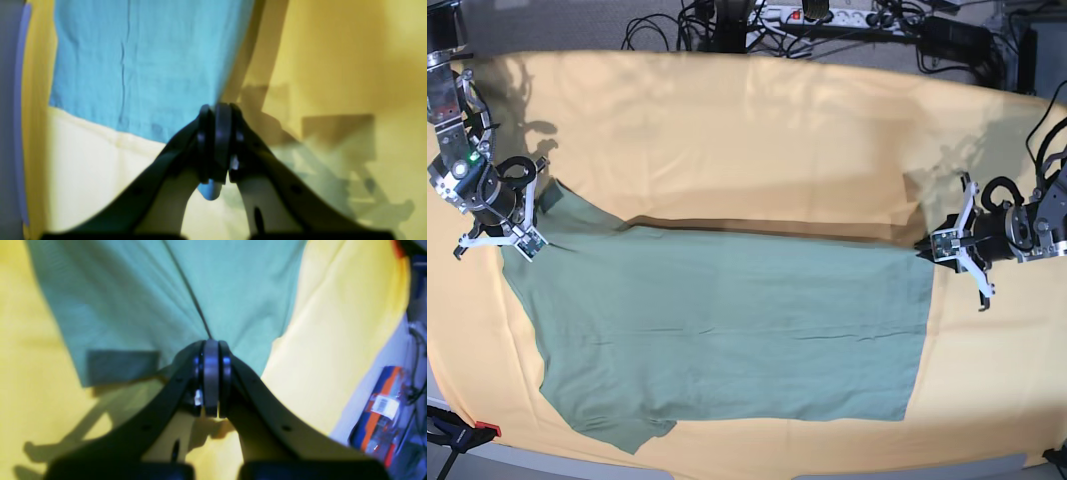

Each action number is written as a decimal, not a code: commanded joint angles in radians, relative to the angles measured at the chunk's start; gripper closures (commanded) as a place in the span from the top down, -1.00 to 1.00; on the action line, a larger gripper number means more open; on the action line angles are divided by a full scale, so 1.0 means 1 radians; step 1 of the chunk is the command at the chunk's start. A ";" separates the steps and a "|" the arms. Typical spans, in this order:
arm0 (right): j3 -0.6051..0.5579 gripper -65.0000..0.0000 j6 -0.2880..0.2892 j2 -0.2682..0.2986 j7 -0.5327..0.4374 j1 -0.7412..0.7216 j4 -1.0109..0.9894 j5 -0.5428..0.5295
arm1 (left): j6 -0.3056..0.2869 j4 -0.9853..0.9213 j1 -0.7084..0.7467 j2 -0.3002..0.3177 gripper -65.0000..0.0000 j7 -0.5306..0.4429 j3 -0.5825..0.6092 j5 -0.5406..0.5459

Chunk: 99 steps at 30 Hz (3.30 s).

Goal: Fold the T-shirt properly
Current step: 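Pull the shoulder edges with both grippers away from the hem to flatten, then lay the shoulder edge down and release with both grippers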

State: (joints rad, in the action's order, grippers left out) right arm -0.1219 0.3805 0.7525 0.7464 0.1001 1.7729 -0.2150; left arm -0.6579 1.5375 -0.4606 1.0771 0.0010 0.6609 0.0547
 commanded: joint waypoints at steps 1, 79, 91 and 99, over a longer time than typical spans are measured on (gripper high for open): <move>0.012 -1.00 -0.016 0.037 0.023 -0.013 0.031 -0.017 | -0.009 0.014 -0.022 0.023 -1.00 -0.022 -0.014 0.011; 0.405 -1.00 0.087 0.141 0.243 0.752 0.430 -0.145 | -0.040 0.570 0.414 0.376 -1.00 0.053 -0.014 0.059; 0.405 -1.00 0.037 0.143 -0.009 0.752 0.427 -0.143 | -0.040 0.554 0.311 0.274 -1.00 0.060 -0.014 0.016; 0.404 -1.00 0.040 0.142 -0.097 0.649 0.300 -0.156 | -0.009 0.419 0.311 0.183 -1.00 0.060 -0.014 0.002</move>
State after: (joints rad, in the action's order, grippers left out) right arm 0.2710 0.4297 0.8780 0.6552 0.7479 2.0624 -0.3752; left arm -0.6743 1.9469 -0.1387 1.2385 0.0772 0.6582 0.0448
